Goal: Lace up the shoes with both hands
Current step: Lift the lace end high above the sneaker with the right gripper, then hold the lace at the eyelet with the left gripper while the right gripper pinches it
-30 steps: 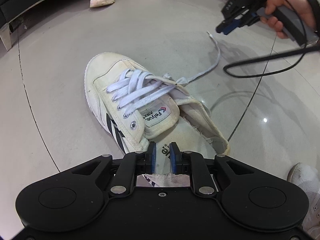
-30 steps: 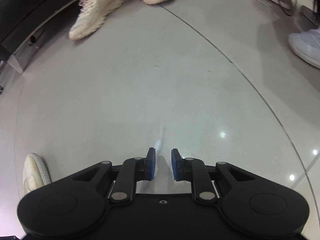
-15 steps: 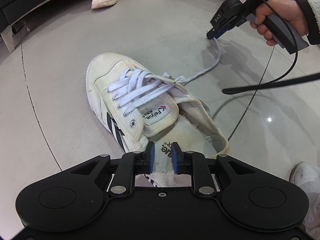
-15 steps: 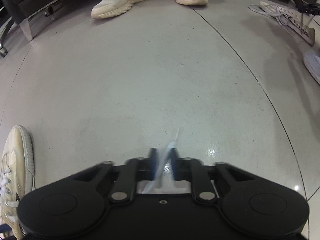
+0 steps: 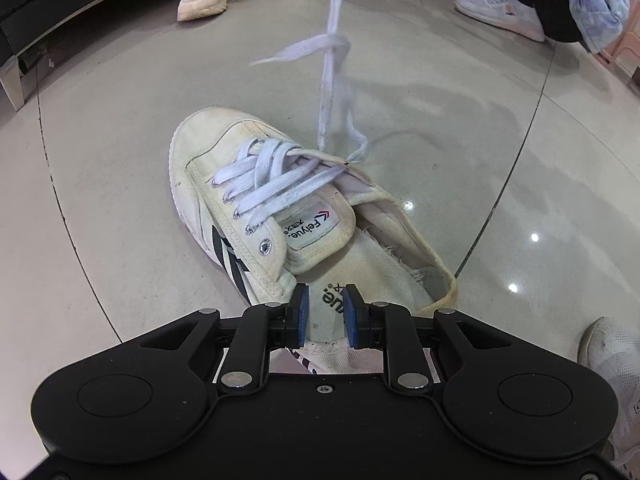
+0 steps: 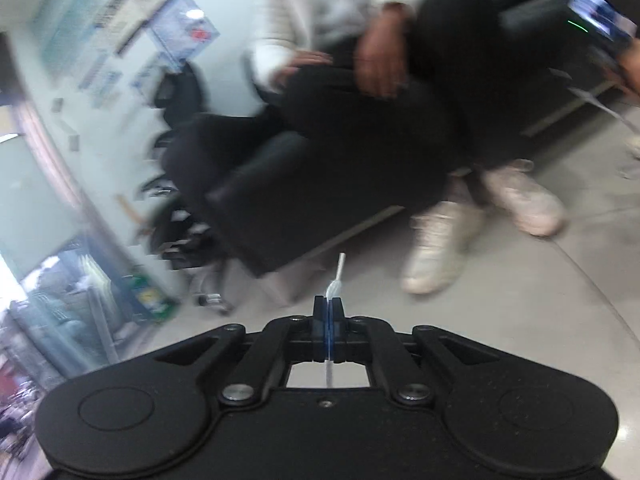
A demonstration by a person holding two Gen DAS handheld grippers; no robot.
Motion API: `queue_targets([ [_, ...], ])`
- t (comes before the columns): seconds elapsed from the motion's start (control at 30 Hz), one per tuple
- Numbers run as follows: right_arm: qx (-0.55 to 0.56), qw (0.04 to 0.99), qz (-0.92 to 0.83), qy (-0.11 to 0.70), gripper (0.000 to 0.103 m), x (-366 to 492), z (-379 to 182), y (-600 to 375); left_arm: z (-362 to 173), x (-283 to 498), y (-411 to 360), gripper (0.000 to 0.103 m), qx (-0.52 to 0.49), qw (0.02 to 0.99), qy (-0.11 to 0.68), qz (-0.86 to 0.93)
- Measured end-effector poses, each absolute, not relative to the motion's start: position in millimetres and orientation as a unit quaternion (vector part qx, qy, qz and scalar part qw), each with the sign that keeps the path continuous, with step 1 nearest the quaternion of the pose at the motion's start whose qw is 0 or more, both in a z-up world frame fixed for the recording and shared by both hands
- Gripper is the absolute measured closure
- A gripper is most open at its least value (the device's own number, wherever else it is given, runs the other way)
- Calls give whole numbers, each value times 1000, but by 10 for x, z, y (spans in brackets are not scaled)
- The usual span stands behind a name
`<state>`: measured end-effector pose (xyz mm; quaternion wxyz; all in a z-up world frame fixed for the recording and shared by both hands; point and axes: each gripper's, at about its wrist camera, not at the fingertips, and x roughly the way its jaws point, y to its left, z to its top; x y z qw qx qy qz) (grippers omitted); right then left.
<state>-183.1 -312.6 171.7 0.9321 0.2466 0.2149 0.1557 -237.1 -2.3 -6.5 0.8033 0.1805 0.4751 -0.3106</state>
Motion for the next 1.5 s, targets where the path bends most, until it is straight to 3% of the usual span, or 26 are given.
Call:
queue_targets([
  [0.27,335,897,218,188,103,-2381,1759,-3261,-56,-2364,25,85,170,803,476,-315],
  [0.47,216,917,228,247,103,-2543,1534,-3012,5,-2359,88,85,158,801,478,-324],
  [0.8,3,827,380,415,103,-2354,346,-1800,277,-2391,220,85,161,829,432,-317],
  [0.93,-101,807,395,428,103,-2434,205,-1505,154,-2436,100,84,206,837,409,-298],
  [1.23,-227,787,405,406,102,-2510,173,-1259,29,-2457,-89,84,237,844,387,-286],
  [1.4,-254,783,405,397,102,-2513,113,-1266,47,-2322,25,97,191,846,414,-275],
  [1.5,-248,781,410,401,102,-2525,138,-1275,94,-2275,118,100,155,848,425,-275],
])
